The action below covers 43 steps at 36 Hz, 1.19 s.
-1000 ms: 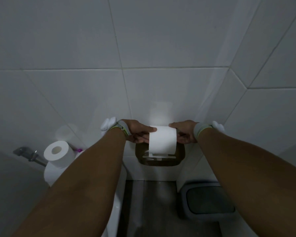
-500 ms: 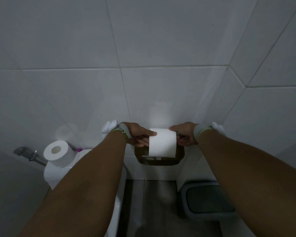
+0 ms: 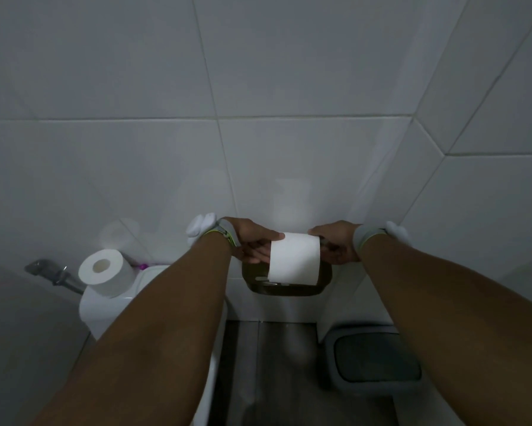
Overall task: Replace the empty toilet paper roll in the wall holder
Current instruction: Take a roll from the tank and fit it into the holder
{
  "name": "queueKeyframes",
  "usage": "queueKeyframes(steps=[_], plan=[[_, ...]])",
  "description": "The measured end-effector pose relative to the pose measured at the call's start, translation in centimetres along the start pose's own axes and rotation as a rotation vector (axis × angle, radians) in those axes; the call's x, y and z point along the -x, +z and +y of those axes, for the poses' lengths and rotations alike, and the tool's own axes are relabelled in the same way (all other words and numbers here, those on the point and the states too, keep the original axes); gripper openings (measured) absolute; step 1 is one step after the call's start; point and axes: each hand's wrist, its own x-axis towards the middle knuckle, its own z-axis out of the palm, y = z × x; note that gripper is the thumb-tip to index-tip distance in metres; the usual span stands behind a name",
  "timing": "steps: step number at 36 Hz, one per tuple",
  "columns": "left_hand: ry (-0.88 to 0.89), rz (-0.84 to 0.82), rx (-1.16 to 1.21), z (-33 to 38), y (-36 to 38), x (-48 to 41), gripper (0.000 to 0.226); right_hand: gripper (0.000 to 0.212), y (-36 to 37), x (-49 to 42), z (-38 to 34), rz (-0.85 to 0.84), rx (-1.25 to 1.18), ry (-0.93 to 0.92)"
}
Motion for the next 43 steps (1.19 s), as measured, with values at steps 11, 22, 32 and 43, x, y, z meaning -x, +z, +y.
queueKeyframes(steps=[11, 22, 32, 43], plan=[[-0.037, -0.008, 0.041, 0.6, -0.8, 0.4, 0.035, 0.03, 0.4, 0.9, -0.6, 0.03, -0.033, -0.014], [-0.109, 0.011, 0.081, 0.3, -0.4, 0.0, 0.04, 0.034, 0.8, 0.7, -0.5, 0.015, -0.064, -0.033], [-0.109, 0.061, 0.07, 1.3, -1.1, 0.7, 0.045, 0.037, 0.8, 0.5, -1.5, -0.013, -0.093, -0.032], [-0.131, 0.034, 0.053, 1.3, -0.8, 0.2, 0.044, 0.036, 0.1, 1.0, -1.4, -0.027, -0.036, -0.011]])
